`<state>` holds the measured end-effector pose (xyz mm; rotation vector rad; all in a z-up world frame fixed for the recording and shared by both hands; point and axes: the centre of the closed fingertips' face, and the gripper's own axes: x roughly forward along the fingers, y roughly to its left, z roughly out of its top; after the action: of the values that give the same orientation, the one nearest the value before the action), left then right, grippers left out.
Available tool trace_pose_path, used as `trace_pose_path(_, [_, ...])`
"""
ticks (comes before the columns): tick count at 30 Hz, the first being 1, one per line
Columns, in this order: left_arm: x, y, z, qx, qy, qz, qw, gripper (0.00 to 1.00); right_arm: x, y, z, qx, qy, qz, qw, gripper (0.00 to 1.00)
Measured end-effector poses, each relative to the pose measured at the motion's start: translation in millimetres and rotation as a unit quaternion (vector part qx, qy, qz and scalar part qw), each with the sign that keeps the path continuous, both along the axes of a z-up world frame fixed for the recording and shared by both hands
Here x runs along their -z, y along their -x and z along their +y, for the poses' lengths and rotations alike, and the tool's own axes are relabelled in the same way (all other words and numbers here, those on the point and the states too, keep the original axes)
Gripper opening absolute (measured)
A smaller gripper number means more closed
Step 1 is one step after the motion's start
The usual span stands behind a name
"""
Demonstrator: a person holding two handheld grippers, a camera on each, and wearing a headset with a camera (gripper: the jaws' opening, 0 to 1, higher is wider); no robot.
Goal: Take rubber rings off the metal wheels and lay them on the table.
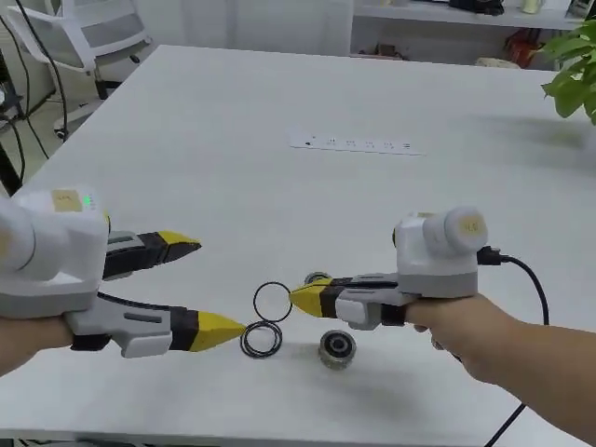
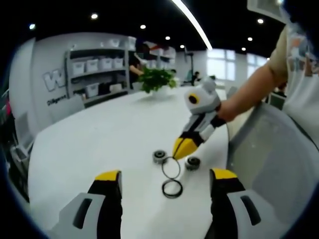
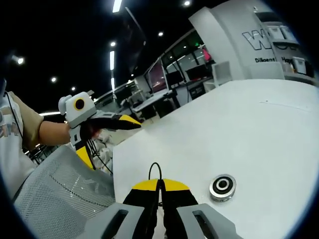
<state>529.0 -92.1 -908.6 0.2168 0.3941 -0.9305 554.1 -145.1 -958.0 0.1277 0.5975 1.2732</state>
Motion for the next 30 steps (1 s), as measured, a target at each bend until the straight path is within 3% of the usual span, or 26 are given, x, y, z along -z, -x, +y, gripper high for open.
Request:
trace_pose_path(13, [2.8,9.1,9.1,-0.014,0.009,0.010,0.9998,0.77,19.9,9.5,12.8,-0.027,0.029,0.010,0.9992,0.00])
trace_pose_path(30, [9.7,12.7,12.5,-0.016,0.005,0.019,0.9997,0.76,42.8,6.1,10.2,-0.023,0.070,0.018,0.9971,0.00])
